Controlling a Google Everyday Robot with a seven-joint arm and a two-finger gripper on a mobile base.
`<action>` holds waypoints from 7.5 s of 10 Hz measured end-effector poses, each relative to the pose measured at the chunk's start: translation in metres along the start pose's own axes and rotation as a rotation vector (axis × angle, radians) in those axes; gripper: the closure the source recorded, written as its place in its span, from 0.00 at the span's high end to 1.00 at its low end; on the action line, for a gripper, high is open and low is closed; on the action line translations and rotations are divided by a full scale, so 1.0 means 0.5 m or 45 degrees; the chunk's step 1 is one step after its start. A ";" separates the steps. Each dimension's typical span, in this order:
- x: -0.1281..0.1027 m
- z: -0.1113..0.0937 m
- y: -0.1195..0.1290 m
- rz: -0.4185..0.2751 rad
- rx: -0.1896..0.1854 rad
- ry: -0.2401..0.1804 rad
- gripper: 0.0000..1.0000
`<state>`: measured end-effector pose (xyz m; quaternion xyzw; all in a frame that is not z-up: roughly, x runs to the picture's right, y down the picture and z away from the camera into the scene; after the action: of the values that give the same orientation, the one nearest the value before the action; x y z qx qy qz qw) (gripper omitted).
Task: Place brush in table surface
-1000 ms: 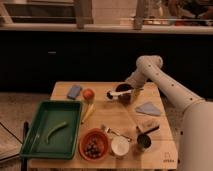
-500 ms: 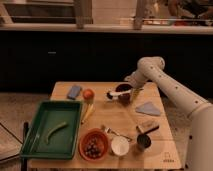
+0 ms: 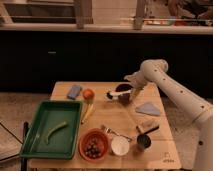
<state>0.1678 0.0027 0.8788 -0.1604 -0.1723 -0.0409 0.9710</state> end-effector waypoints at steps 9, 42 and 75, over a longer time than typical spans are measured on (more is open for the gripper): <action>0.005 0.042 -0.036 0.030 0.095 -0.012 0.80; -0.031 -0.028 -0.060 -0.028 0.078 -0.149 0.00; -0.062 0.045 0.208 -0.141 -0.299 -0.309 0.00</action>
<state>0.1455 0.1093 0.8570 -0.2668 -0.2908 -0.0945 0.9140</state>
